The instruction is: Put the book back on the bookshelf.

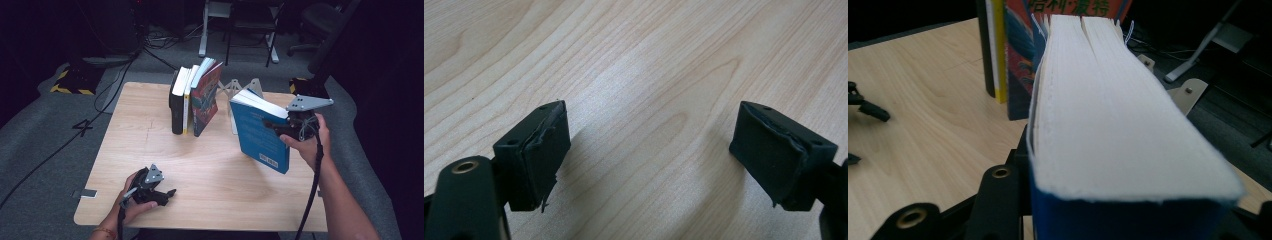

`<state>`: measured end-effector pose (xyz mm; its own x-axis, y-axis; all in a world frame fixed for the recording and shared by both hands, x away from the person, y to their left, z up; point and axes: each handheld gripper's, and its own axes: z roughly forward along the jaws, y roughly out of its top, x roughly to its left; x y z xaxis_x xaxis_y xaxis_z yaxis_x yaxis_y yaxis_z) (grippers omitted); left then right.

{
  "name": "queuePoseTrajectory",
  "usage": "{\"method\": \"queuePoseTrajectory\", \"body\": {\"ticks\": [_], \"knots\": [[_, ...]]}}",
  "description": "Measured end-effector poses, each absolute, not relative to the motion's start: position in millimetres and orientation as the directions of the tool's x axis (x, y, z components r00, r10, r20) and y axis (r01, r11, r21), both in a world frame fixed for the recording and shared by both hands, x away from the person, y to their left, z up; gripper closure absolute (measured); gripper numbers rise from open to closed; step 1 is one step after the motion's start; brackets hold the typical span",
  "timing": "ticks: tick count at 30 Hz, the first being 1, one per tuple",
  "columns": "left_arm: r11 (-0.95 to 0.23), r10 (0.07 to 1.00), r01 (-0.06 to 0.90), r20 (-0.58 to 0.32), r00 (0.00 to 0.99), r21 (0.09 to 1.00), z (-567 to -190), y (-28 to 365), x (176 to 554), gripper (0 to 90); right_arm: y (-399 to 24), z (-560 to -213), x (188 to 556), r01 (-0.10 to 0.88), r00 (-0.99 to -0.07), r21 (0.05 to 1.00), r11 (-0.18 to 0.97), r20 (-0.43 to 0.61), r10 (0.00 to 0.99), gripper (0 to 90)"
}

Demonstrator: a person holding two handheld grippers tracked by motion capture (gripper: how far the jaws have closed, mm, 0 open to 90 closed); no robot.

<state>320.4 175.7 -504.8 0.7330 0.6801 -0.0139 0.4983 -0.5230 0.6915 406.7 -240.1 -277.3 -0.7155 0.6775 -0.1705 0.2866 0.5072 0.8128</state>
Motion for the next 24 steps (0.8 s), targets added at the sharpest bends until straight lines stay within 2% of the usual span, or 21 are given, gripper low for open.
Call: {"method": "queuePoseTrajectory", "body": {"ticks": [15,24], "knots": [[-0.522,0.681,0.499,-0.015,0.733,0.691,-504.8,175.7,320.3,15.9,-234.2,-282.3,444.2,0.323,-0.673,0.838,0.439,-0.122,0.729,60.8],[-0.525,0.677,0.495,-0.013,0.736,0.692,-504.8,175.6,320.3,16.1,-221.4,-280.6,466.3,0.330,-0.636,0.839,0.434,-0.142,0.758,60.7]]}}
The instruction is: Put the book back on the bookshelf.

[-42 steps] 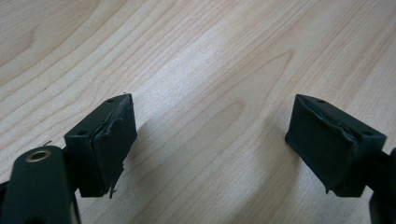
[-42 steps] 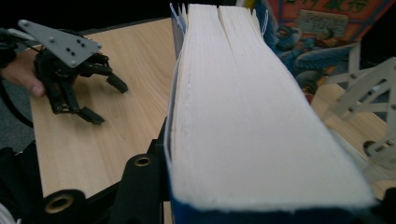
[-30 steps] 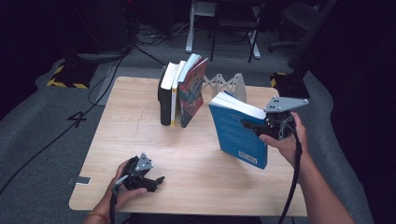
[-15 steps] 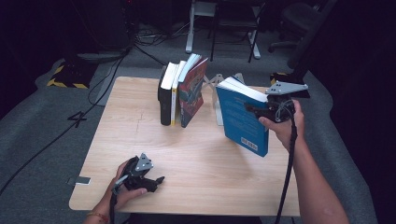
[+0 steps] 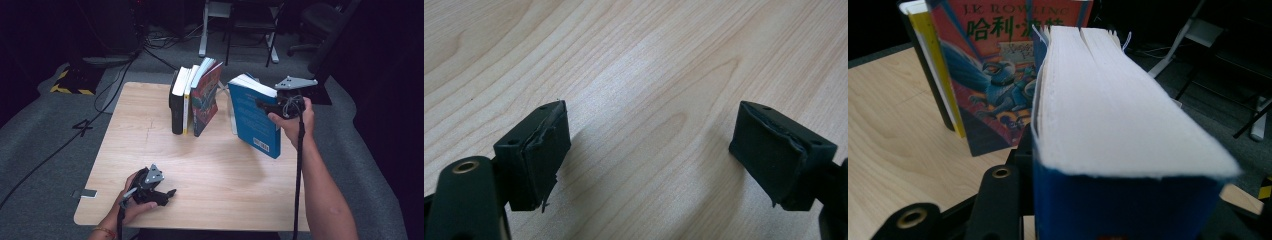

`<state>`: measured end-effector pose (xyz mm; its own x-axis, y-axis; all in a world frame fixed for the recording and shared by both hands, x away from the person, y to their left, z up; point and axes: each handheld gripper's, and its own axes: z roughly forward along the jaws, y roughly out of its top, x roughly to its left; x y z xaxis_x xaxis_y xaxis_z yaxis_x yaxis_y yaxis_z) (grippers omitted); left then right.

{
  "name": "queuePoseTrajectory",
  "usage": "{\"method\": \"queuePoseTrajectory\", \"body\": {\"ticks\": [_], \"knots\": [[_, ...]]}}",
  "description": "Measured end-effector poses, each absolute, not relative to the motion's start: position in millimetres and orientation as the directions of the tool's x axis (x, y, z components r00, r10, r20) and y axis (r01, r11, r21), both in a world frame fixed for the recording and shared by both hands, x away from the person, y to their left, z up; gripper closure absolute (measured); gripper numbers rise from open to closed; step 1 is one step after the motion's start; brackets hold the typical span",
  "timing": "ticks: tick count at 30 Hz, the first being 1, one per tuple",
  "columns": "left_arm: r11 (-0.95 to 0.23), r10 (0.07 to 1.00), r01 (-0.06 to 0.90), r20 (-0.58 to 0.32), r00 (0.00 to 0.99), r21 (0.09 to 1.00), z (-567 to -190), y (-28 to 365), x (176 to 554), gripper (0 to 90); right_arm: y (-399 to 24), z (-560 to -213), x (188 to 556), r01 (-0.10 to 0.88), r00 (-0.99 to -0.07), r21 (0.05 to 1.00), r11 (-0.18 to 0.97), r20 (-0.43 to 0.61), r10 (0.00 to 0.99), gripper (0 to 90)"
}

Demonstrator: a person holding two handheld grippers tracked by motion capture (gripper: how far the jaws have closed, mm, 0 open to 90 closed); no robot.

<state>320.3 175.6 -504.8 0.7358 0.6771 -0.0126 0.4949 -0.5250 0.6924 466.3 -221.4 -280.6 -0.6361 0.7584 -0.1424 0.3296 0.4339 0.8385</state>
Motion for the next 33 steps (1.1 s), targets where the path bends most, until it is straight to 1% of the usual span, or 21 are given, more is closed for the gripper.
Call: {"method": "queuePoseTrajectory", "body": {"ticks": [7,12,19,33], "knots": [[-0.525,0.677,0.495,-0.013,0.736,0.692,-504.8,175.7,319.7,16.2,-218.3,-278.1,480.8,0.327,-0.604,0.851,0.412,-0.147,0.783,60.7],[-0.525,0.676,0.495,-0.014,0.737,0.692,-504.8,175.8,319.3,16.2,-219.9,-281.4,492.7,0.339,-0.580,0.862,0.377,-0.124,0.805,60.7],[-0.526,0.674,0.494,-0.014,0.738,0.692,-504.8,175.7,319.3,16.2,-216.8,-287.8,507.8,0.347,-0.554,0.864,0.366,-0.126,0.823,60.7],[-0.532,0.667,0.487,-0.011,0.745,0.692,-504.8,175.8,318.5,16.3,-203.1,-288.3,535.1,0.358,-0.504,0.873,0.332,-0.119,0.855,60.8]]}}
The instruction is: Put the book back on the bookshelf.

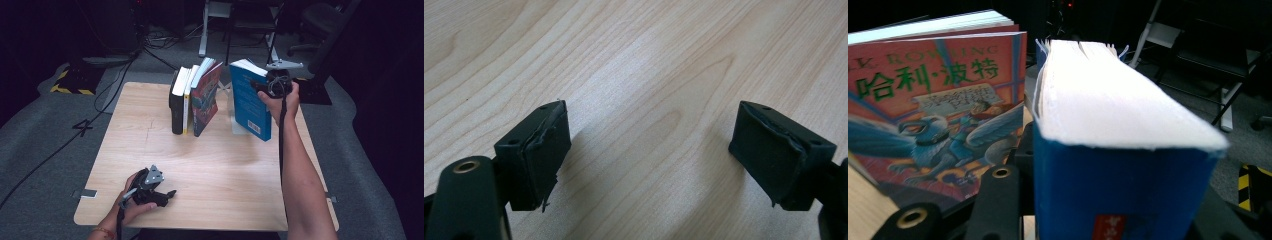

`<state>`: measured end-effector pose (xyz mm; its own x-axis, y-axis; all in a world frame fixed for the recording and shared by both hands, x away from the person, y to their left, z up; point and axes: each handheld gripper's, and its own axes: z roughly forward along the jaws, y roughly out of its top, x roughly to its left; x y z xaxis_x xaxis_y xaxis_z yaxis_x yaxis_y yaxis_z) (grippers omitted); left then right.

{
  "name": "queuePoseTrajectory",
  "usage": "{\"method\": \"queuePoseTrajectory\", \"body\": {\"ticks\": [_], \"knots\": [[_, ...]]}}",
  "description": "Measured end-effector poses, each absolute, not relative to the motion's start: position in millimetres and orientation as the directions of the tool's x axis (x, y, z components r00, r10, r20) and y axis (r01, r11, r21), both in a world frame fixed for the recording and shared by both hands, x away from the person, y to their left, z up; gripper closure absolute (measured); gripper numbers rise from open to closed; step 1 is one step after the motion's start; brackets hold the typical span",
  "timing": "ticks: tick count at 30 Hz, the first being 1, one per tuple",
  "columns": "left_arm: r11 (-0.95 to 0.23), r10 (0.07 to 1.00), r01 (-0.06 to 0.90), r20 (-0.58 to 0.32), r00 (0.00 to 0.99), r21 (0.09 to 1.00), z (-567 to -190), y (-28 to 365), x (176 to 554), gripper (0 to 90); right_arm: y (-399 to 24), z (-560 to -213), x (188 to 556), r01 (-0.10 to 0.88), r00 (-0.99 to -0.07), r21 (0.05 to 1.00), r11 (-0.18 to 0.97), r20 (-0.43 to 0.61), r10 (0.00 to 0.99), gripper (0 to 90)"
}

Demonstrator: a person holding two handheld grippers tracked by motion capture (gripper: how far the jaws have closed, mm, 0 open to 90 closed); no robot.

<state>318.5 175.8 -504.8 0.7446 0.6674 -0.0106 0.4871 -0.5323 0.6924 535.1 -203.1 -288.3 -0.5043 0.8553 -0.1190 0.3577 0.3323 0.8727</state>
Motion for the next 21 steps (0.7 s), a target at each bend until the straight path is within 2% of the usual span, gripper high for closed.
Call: {"method": "queuePoseTrajectory", "body": {"ticks": [16,21], "knots": [[-0.536,0.660,0.481,-0.012,0.751,0.694,-504.9,176.9,314.9,16.6,-195.3,-297.9,556.6,0.363,-0.448,0.885,0.293,-0.110,0.887,60.7],[-0.536,0.660,0.481,-0.011,0.751,0.694,-504.9,177.0,314.8,16.6,-199.7,-303.6,564.1,0.366,-0.433,0.895,0.254,-0.078,0.898,60.7]]}}
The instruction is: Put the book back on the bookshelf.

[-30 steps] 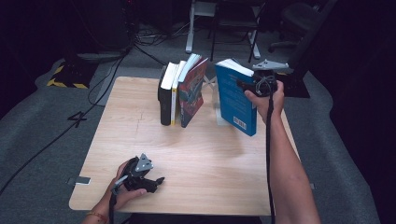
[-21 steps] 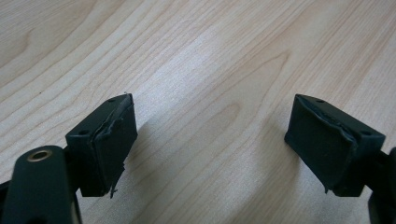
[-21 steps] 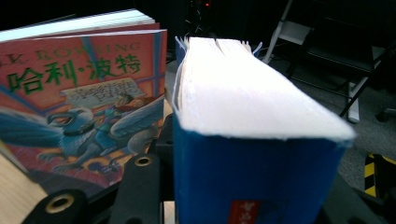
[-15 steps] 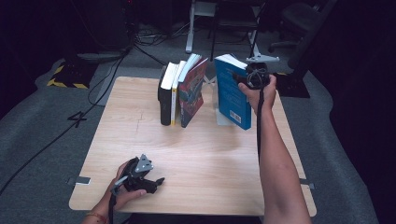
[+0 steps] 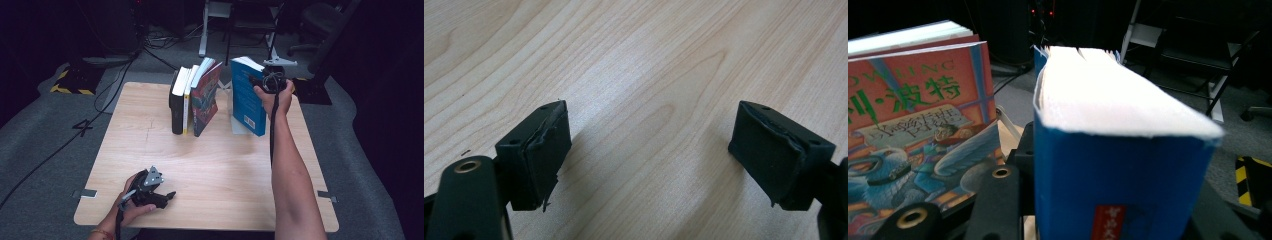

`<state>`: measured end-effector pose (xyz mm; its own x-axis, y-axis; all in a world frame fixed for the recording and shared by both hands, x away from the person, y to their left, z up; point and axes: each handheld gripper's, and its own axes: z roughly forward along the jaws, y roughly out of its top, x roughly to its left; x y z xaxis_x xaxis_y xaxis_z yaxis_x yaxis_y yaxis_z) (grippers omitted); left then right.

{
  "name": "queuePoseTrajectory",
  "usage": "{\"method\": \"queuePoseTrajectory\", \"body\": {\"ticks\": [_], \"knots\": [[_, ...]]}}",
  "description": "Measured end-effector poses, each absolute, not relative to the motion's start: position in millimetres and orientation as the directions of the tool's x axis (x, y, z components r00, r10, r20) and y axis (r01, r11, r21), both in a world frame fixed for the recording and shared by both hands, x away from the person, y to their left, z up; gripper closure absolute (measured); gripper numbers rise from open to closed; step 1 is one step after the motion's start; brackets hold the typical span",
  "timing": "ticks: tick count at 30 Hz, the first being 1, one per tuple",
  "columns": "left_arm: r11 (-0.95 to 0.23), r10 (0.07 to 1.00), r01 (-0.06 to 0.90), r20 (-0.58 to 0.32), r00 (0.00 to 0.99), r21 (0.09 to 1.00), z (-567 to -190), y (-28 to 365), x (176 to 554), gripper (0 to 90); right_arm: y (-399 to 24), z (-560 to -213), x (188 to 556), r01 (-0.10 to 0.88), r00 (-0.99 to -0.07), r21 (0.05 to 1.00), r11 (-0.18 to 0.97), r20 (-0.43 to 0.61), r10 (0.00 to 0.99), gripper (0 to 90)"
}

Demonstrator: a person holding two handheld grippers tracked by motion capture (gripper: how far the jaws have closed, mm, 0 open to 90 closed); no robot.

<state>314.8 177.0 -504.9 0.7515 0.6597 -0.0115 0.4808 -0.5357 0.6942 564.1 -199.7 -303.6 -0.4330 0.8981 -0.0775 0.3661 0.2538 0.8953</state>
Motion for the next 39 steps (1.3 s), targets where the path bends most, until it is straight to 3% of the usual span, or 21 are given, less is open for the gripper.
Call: {"method": "queuePoseTrajectory", "body": {"ticks": [39], "knots": [[-0.529,0.668,0.487,-0.013,0.744,0.695,-505.1,176.7,314.2,16.5,-222.1,-322.6,538.5,0.332,-0.461,0.919,0.214,-0.039,0.886,59.7]]}}
